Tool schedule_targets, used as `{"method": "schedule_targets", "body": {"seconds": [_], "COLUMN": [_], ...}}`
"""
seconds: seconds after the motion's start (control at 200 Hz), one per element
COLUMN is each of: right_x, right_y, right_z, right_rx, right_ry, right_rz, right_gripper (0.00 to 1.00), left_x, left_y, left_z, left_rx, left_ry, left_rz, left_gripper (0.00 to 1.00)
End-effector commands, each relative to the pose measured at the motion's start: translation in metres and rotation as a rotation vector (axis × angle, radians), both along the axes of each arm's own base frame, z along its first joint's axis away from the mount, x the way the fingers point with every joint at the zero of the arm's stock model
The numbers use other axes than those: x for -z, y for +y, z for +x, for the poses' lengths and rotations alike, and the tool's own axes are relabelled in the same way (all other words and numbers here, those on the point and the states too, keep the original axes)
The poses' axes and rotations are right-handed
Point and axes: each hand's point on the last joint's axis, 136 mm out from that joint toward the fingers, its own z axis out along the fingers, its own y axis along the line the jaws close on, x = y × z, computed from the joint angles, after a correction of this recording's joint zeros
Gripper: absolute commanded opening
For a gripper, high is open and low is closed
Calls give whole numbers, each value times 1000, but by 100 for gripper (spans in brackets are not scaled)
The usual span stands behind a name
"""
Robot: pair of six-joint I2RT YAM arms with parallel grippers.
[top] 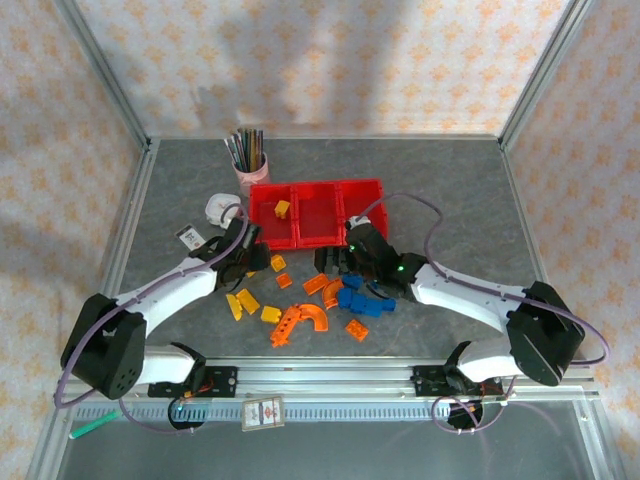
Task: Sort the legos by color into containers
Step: Pick up the lego from the middle-left of the table.
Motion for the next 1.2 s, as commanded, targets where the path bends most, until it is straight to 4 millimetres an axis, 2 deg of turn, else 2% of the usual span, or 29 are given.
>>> {"method": "schedule_targets", "body": {"seconds": [0.0,0.32,0.465,0.681,0.781,1.191], "right_x": [-6,-4,-4,-3,-2,0], "right_y": [0,-5,-5,-5,-3,-4], "right_z": [-1,-2,-2,-1,-2,-1], "right_rx": [21,34,36,37,32,33], "right_ry": [-12,-9,-10,-10,-7,-6], "right_rz": [32,20,16,14,14,3], "right_gripper": [100,100,100,100,100,100], "left_x": [11,31,38,44,49,55], "left_y": [-1,-5,-8,-16,-14,-14], "left_z": [-2,6,4,-7,-12,-8], "left_rx": [31,57,66,89,78,57], "left_ry": [23,51,73,97,116,127], "left_rz": [54,93,106,129,150,166], "left_gripper": [67,69,66,58,51,31]}}
